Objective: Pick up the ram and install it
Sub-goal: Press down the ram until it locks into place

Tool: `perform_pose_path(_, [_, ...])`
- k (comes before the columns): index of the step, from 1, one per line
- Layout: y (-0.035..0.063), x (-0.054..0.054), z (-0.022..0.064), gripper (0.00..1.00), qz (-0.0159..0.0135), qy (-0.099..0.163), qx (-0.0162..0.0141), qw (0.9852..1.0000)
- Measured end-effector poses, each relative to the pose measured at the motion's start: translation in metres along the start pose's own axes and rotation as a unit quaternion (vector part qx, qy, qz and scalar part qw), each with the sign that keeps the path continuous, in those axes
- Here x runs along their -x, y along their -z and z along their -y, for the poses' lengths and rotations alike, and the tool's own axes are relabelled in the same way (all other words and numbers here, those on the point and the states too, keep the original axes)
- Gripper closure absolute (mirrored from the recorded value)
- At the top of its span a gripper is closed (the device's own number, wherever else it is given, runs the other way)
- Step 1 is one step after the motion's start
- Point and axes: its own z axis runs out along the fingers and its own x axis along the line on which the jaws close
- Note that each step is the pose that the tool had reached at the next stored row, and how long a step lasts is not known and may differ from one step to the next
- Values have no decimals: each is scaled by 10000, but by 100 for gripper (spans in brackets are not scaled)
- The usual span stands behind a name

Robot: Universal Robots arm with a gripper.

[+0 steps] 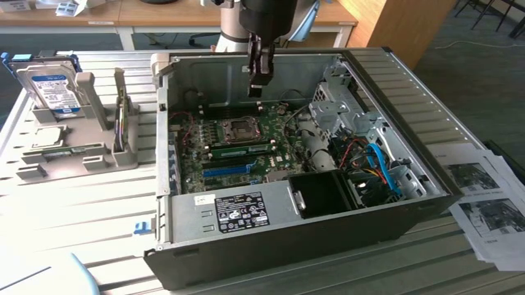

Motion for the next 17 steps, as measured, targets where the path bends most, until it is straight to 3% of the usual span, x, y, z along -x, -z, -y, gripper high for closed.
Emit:
perform_pose_path(9, [-3,0,0,91,17,-600,-4,9982])
perform_pose_path(12, [-5,0,0,91,24,-834,-5,9965])
perform_pose_path(17, [-6,0,1,91,35,-1241,-8,9923])
